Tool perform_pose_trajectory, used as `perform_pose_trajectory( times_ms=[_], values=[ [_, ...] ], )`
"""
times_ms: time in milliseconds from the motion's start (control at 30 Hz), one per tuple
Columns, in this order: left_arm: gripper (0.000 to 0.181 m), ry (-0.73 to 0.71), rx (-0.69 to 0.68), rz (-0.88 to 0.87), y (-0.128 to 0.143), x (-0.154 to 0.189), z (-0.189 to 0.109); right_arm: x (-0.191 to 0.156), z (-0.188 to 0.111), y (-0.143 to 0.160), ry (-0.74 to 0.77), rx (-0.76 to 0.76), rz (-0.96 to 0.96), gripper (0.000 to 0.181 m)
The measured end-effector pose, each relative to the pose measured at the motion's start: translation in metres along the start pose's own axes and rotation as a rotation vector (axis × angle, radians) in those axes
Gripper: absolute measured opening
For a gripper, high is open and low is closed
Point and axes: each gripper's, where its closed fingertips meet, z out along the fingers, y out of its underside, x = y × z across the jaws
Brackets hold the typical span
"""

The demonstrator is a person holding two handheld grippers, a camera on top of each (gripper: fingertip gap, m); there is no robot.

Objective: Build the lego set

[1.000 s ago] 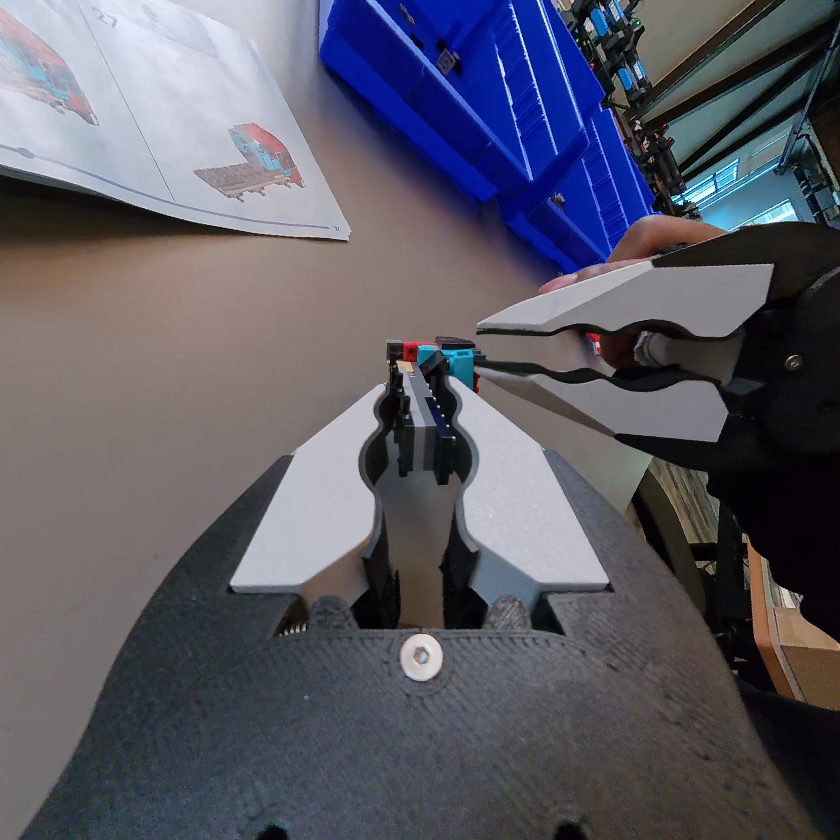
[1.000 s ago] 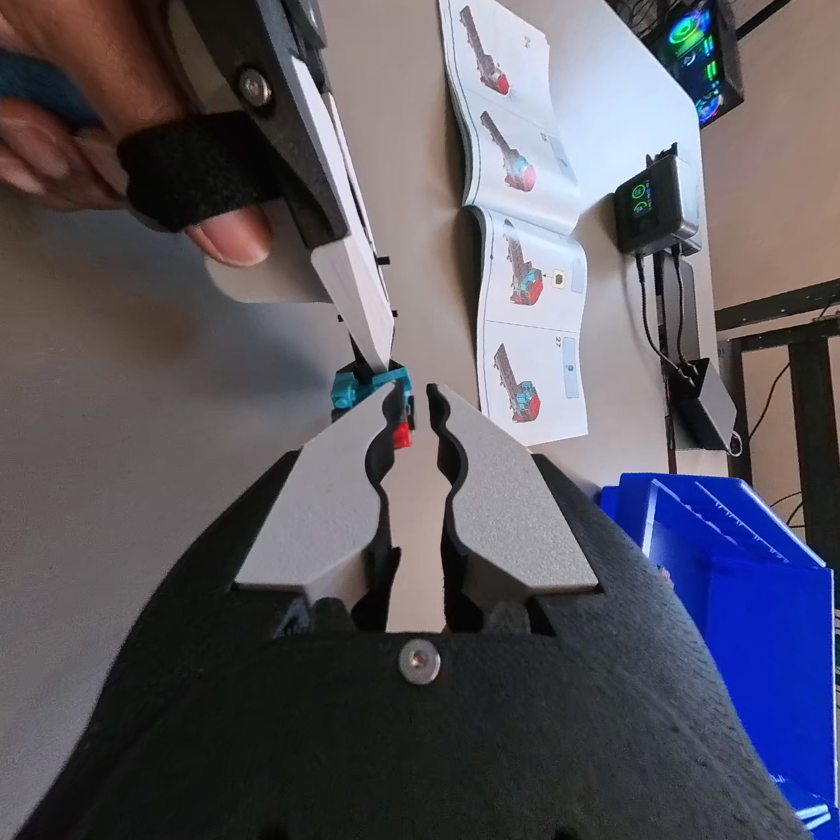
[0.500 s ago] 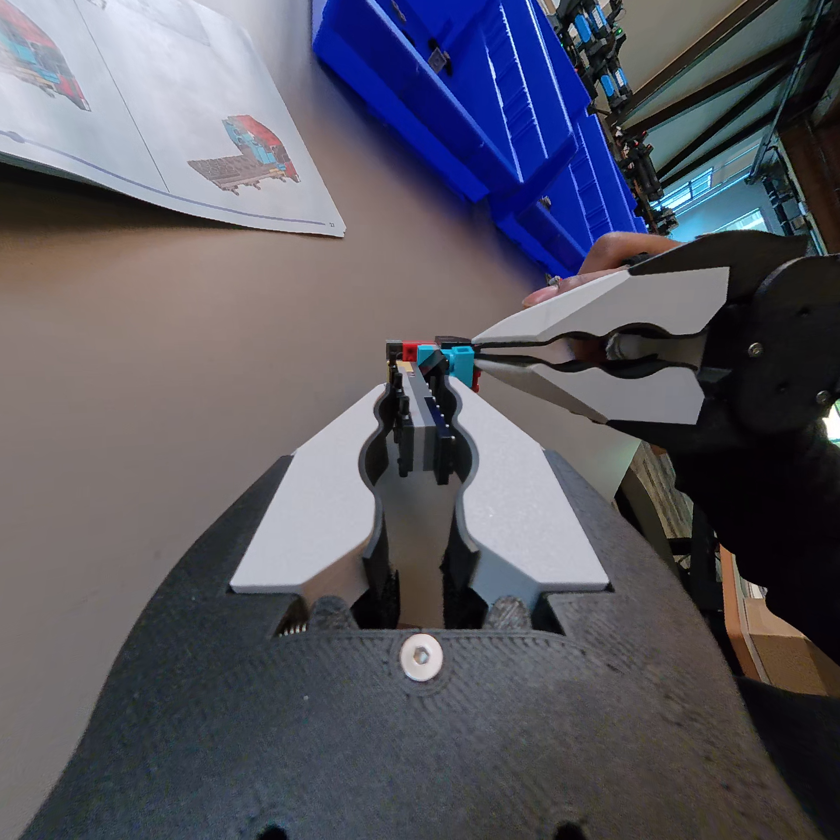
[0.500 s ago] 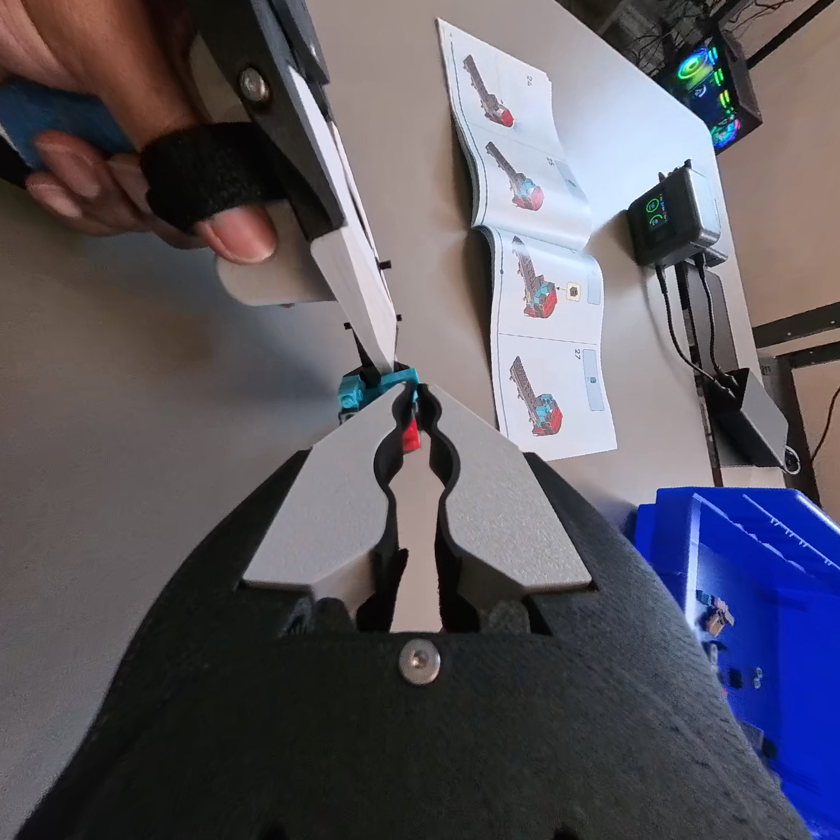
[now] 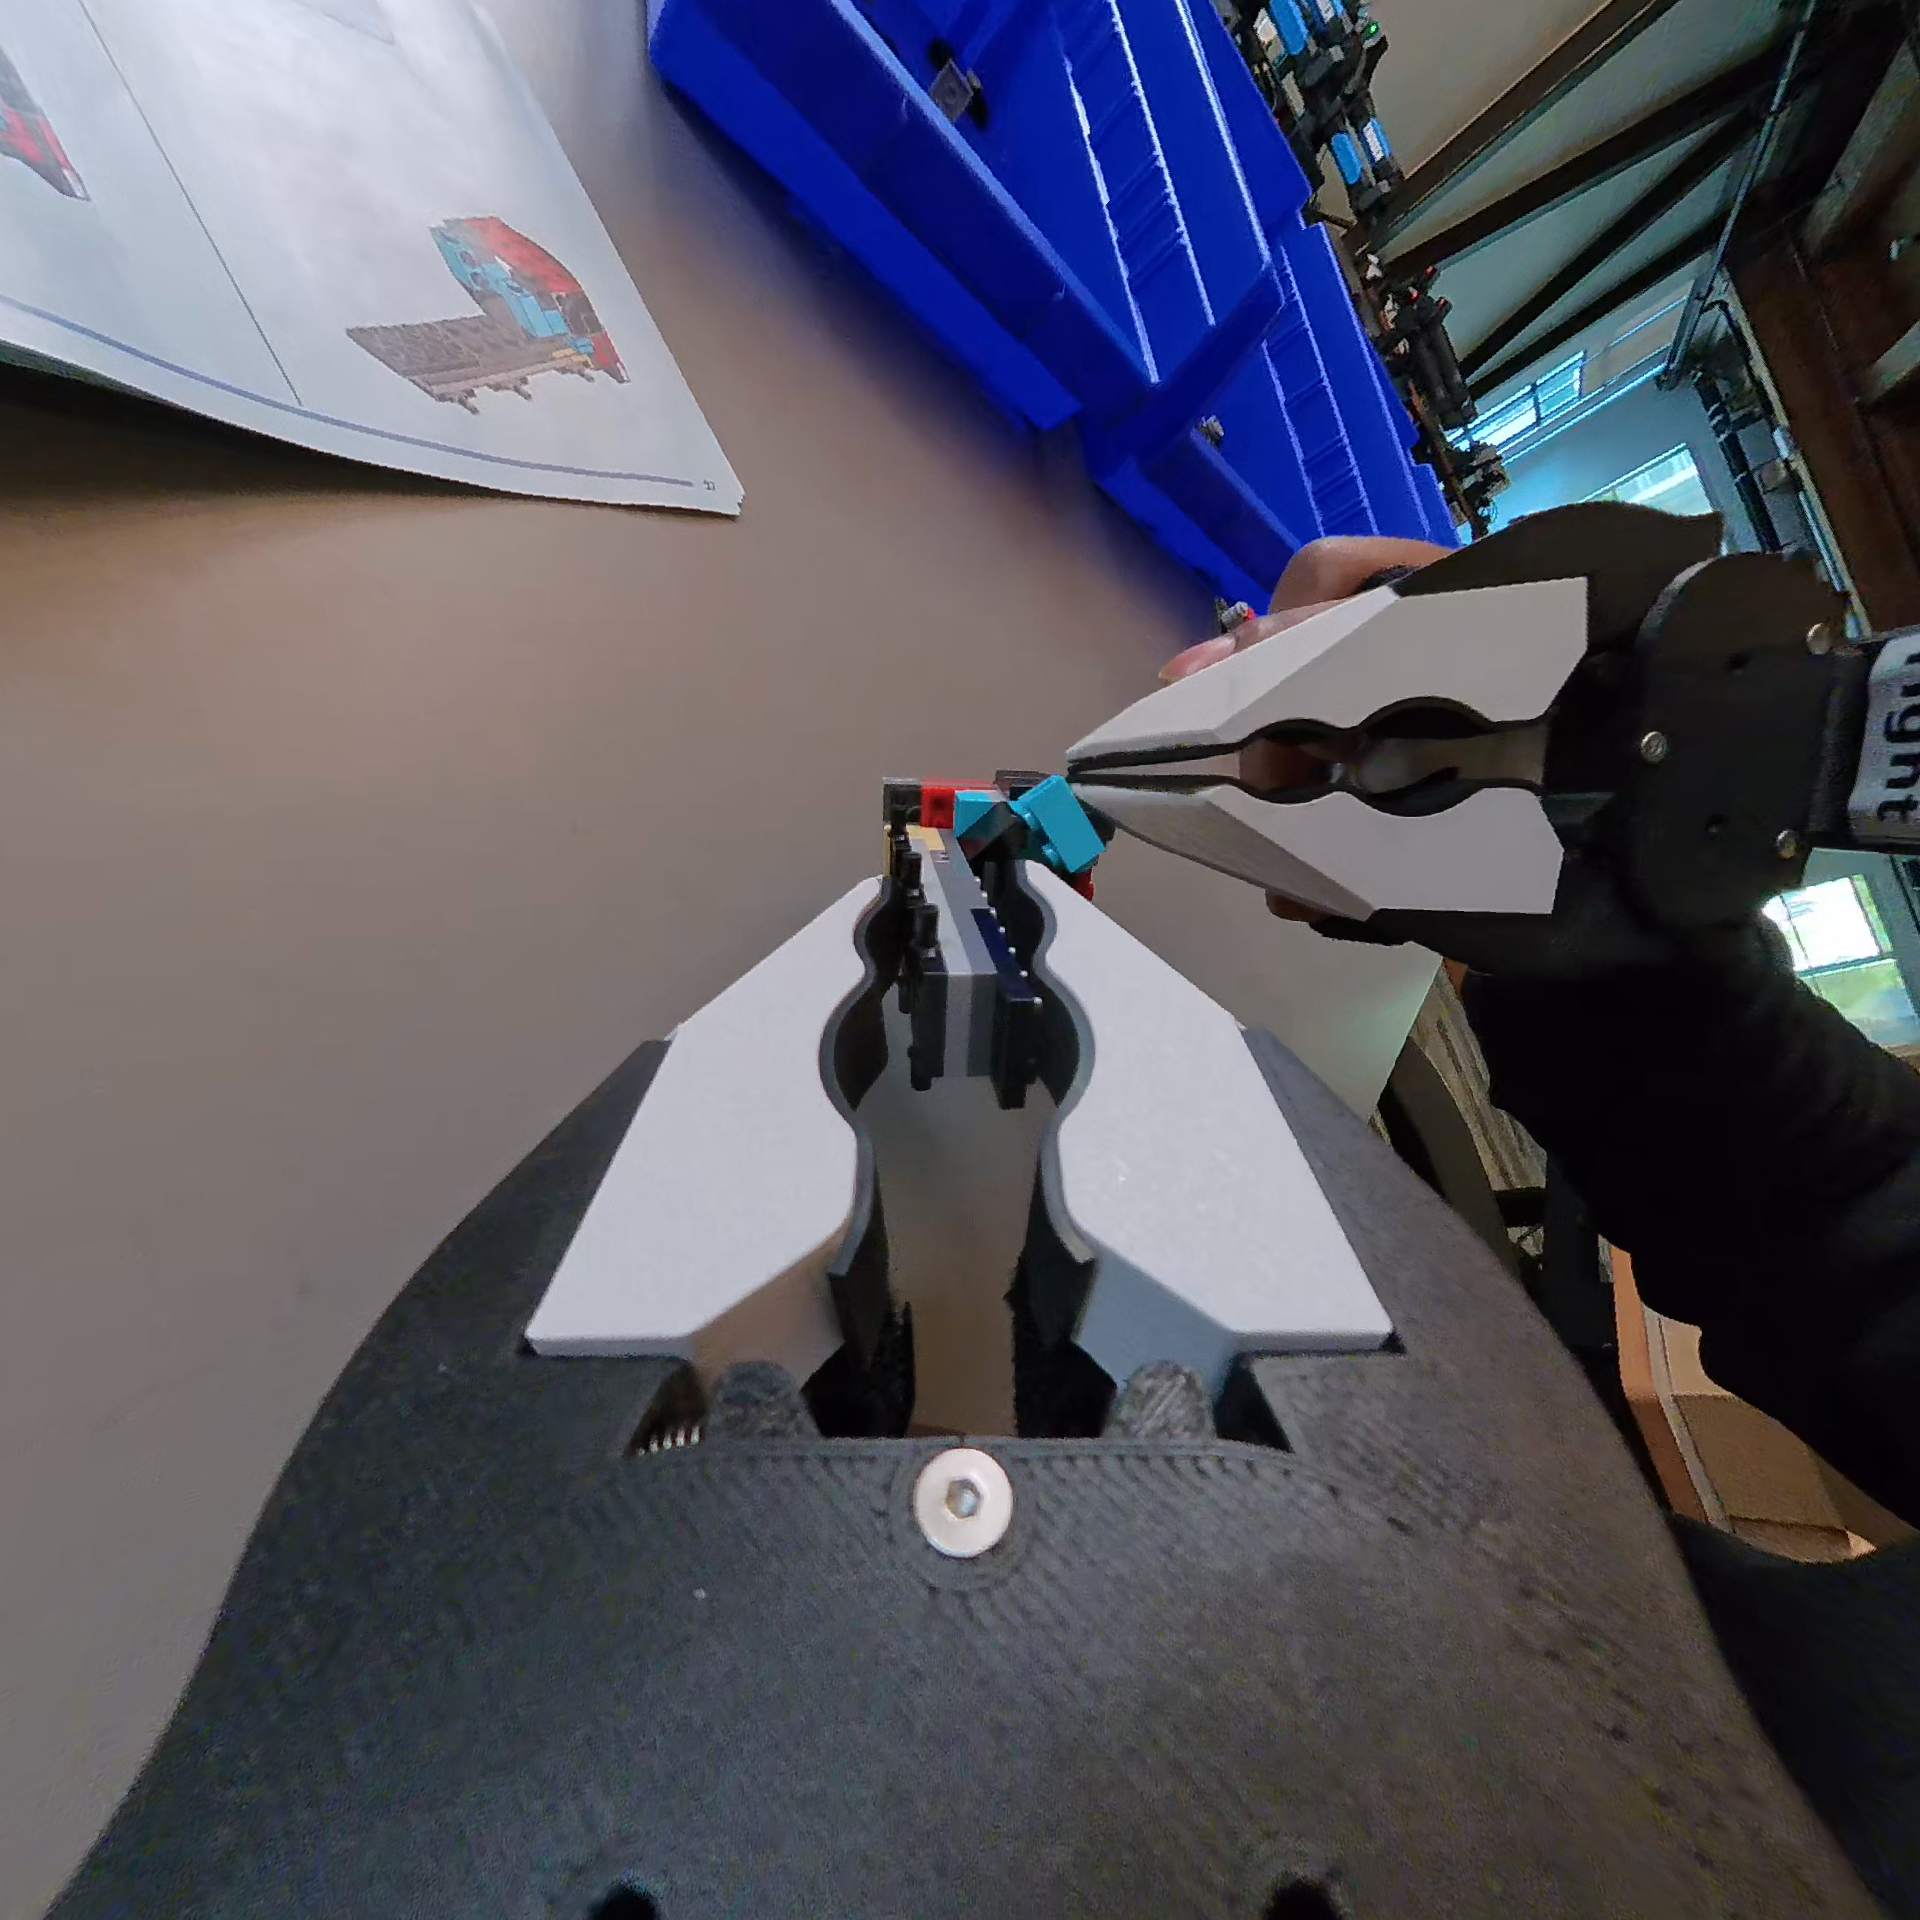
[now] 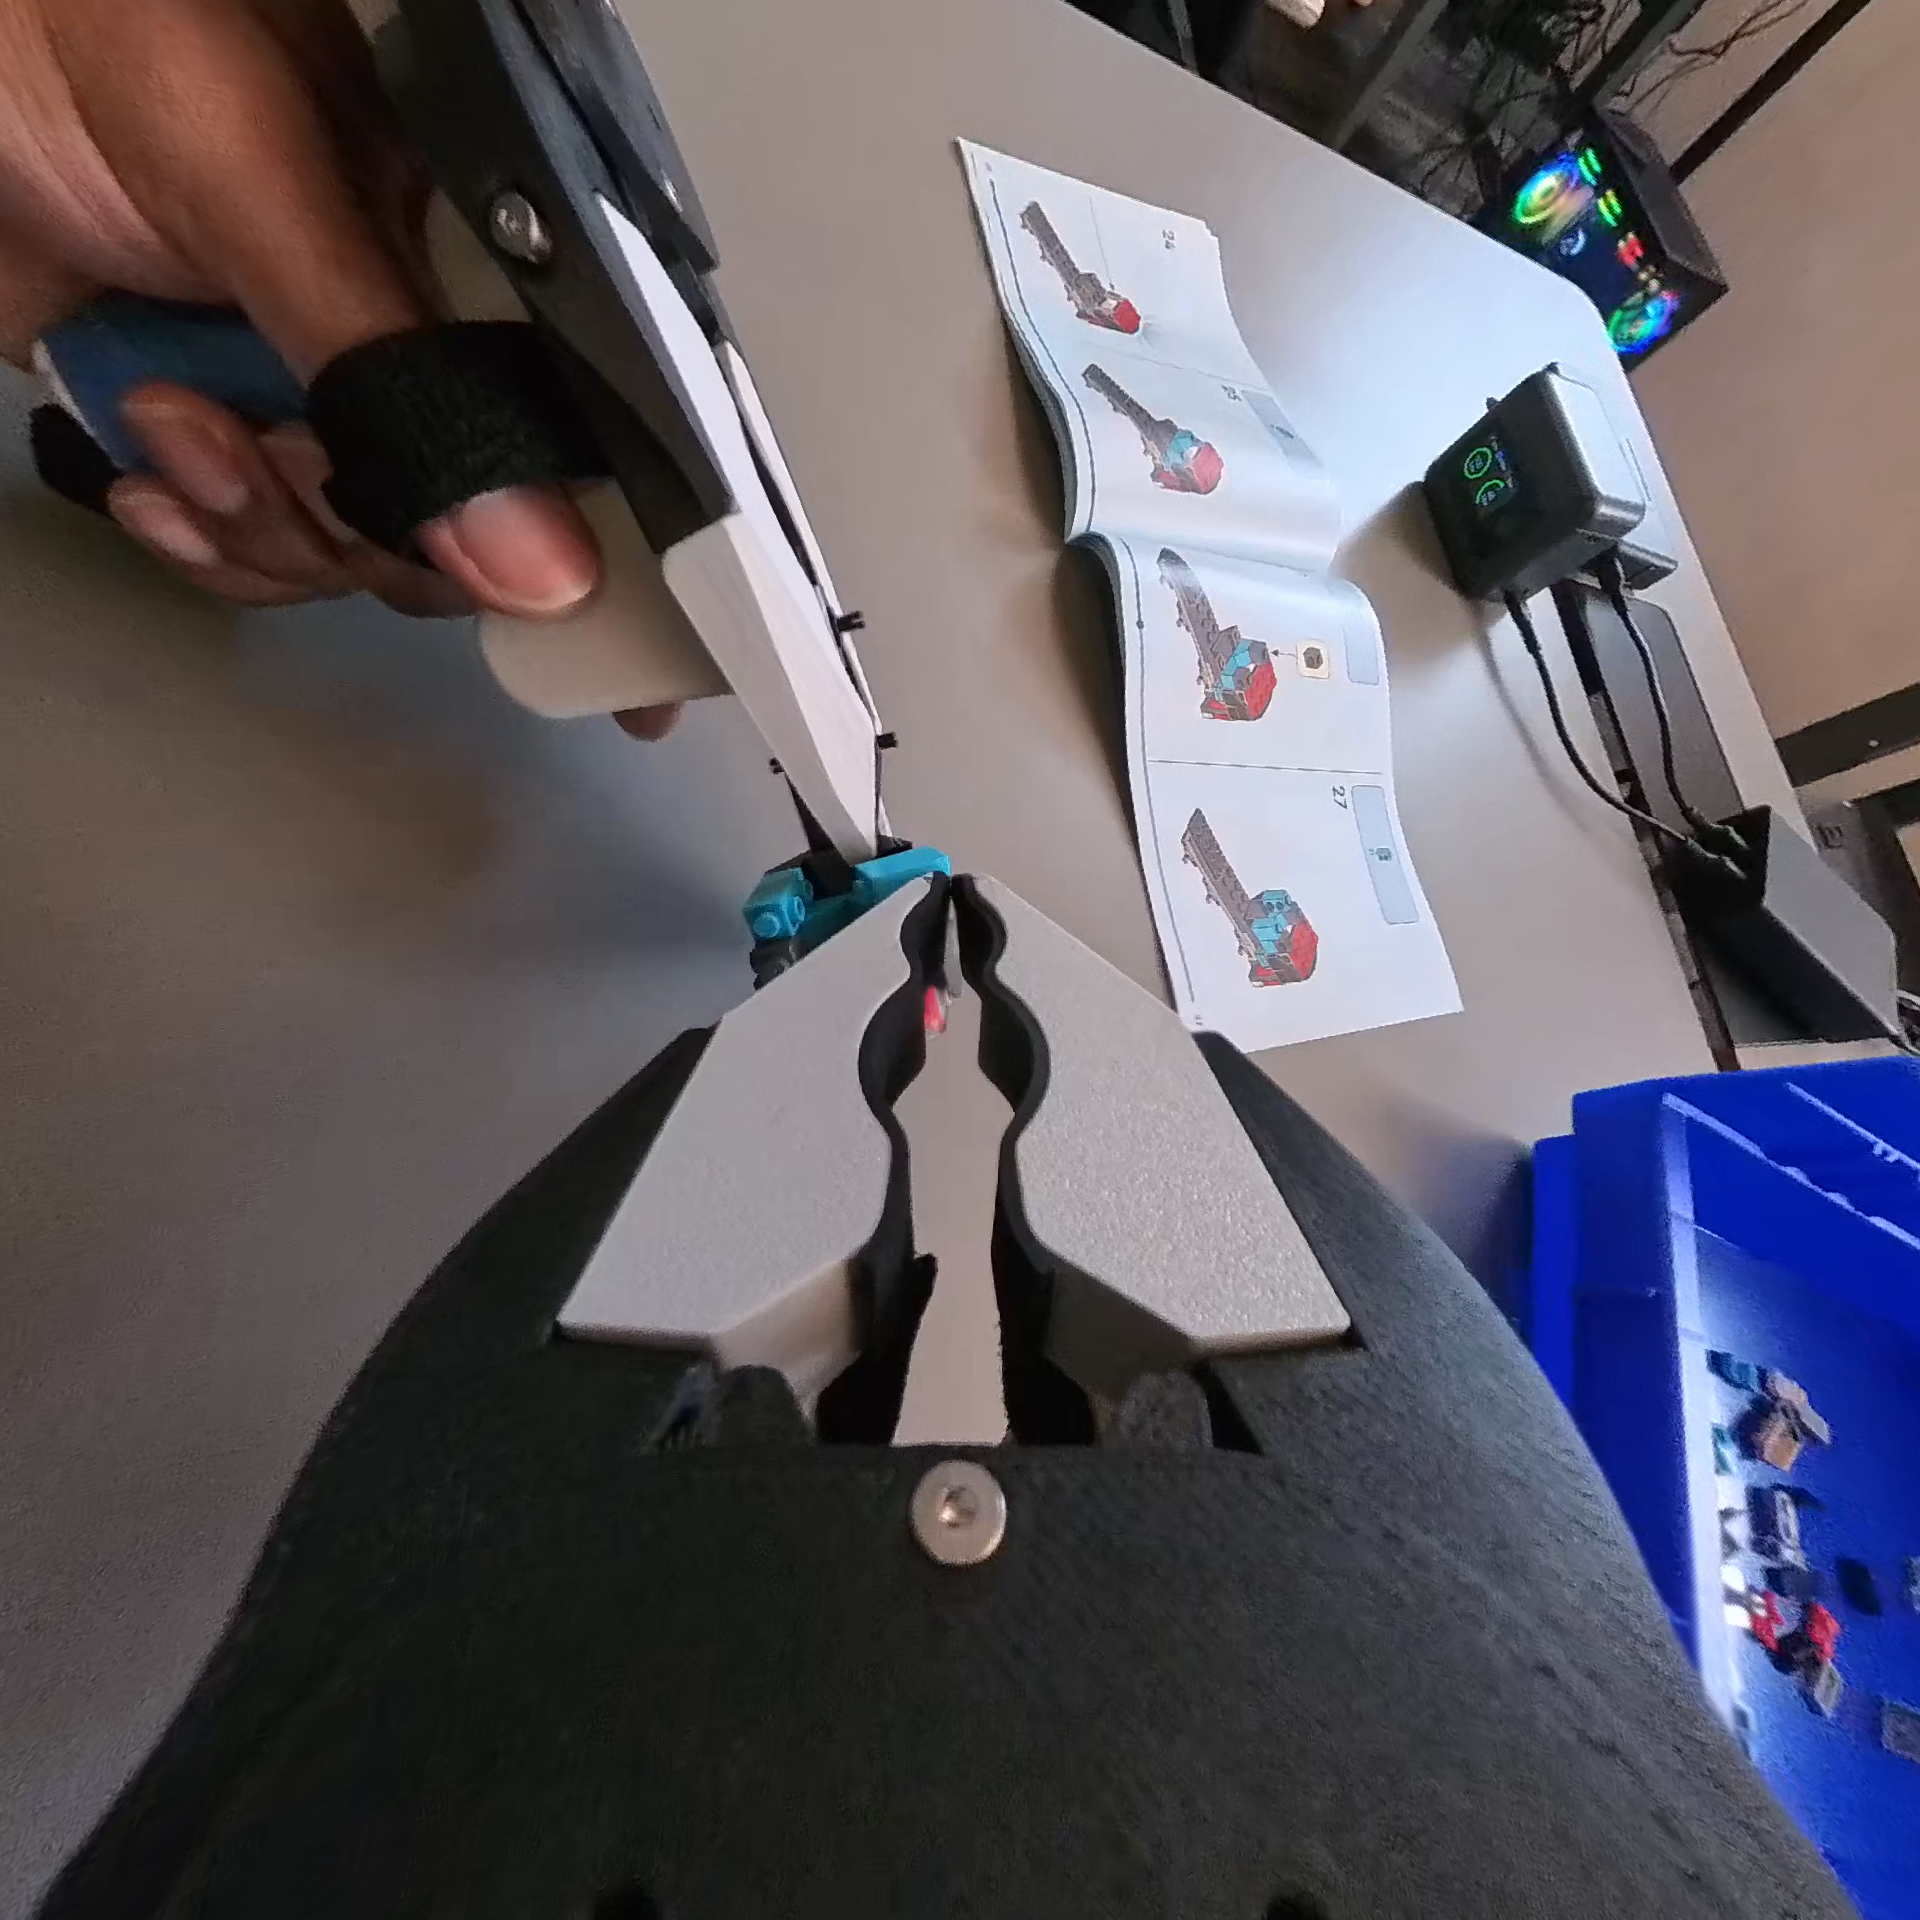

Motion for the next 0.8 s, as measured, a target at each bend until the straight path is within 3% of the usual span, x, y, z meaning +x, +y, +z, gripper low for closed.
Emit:
perform_pose_trajectory(
  times_ms=[33, 167, 800],
  values=[
    [0.020, -0.001, -0.001, 0.002, 0.000, 0.000, 0.000, -0.001, 0.000, 0.000, -0.015, 0.011, 0.007, 0.001],
    [0.020, -0.015, -0.012, 0.017, 0.002, -0.001, 0.000, -0.007, 0.000, 0.002, -0.094, 0.031, 0.028, 0.002],
    [0.020, 0.007, -0.062, 0.042, 0.011, 0.002, 0.003, -0.001, 0.011, 0.015, -0.107, 0.003, 0.057, 0.002]
  ],
)
